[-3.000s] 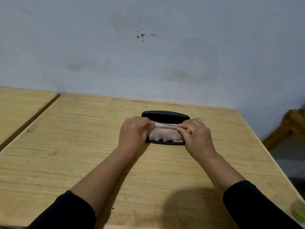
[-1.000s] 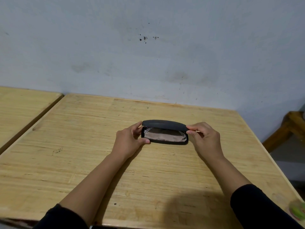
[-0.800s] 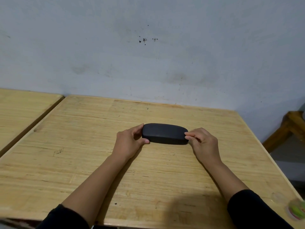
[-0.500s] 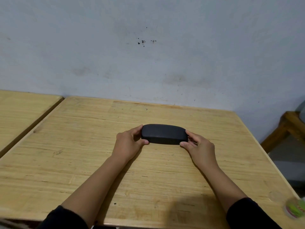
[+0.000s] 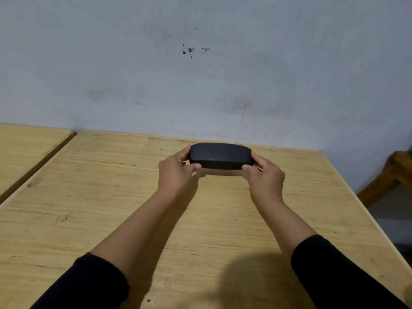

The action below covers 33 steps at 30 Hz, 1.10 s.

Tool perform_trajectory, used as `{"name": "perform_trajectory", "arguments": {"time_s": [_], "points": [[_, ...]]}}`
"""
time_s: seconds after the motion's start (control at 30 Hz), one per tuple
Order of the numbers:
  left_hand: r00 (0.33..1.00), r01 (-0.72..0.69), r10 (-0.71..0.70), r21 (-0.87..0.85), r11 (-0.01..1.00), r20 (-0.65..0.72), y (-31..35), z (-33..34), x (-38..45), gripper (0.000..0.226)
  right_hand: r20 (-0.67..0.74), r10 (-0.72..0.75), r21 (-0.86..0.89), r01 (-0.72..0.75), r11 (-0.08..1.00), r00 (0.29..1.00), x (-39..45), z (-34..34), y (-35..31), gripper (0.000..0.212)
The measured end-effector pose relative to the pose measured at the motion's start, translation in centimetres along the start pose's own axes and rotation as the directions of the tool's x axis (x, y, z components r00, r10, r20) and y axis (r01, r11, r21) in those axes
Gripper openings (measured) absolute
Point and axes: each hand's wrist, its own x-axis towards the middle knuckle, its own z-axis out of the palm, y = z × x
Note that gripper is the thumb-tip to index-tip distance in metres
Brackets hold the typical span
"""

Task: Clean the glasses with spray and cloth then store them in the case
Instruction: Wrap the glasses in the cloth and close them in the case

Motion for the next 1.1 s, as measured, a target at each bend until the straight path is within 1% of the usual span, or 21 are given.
{"name": "perform_trajectory", "arguments": {"time_s": [0.07, 0.2, 0.3, 0.43, 0.57, 0.7, 0.77, 0.83, 0.9, 1.0, 1.1], "points": [[1.000, -0.009, 0.010, 0.014, 1.000, -0.010, -0.1, 0.2, 2.1, 0.057, 0.001, -0.002, 0.003, 0.002, 1.000, 1.000, 1.7, 1.1, -0.2, 0.045], [1.000, 0.017, -0.016, 0.040, 0.999, -0.018, -1.0, 0.9, 5.5, 0.057, 0.040, 0.019, -0.002, -0.019, 1.000, 0.999, 4.5, 3.2, -0.3, 0.046], [0.999, 0.051, -0.051, 0.044, 0.998, -0.011, -2.1, 1.5, 7.2, 0.057, 0.052, 0.031, -0.053, -0.028, 0.998, 0.998, 6.0, 4.5, 0.0, 0.046], [0.999, 0.051, -0.051, 0.076, 0.996, 0.003, -3.2, 2.2, 8.6, 0.057, 0.059, 0.043, -0.151, -0.034, 0.988, 0.997, 7.3, 5.7, 0.7, 0.046], [0.999, 0.044, -0.045, 0.130, 0.991, 0.004, -3.3, 2.5, 9.7, 0.057, 0.066, 0.047, -0.174, -0.035, 0.984, 0.997, 8.0, 6.3, 1.4, 0.046], [0.999, 0.042, -0.043, 0.155, 0.987, 0.005, -3.8, 2.7, 10.2, 0.058, 0.074, 0.028, -0.196, -0.013, 0.980, 0.997, 8.2, 6.3, 1.7, 0.046], [0.999, 0.035, -0.039, 0.201, 0.979, 0.016, -3.7, 2.8, 10.0, 0.057, 0.106, -0.002, -0.241, 0.028, 0.970, 0.994, 8.1, 6.2, 1.8, 0.047], [0.998, 0.021, -0.037, 0.272, 0.962, 0.051, -3.3, 2.7, 9.7, 0.057, 0.171, -0.060, -0.328, 0.115, 0.938, 0.983, 8.0, 5.9, 1.9, 0.049], [0.994, 0.006, -0.041, 0.336, 0.942, 0.098, -2.8, 2.5, 9.3, 0.057, 0.264, -0.087, -0.442, 0.201, 0.874, 0.961, 7.8, 5.5, 2.0, 0.053], [0.991, -0.056, 0.002, 0.412, 0.909, 0.130, -2.3, 2.3, 8.4, 0.048, 0.379, -0.039, -0.576, 0.269, 0.772, 0.925, 7.2, 4.8, 1.9, 0.061], [0.993, -0.047, -0.013, 0.502, 0.864, 0.115, -2.1, 2.1, 7.2, 0.036, 0.416, 0.020, -0.646, 0.280, 0.710, 0.909, 6.1, 4.1, 1.4, 0.065]]}}
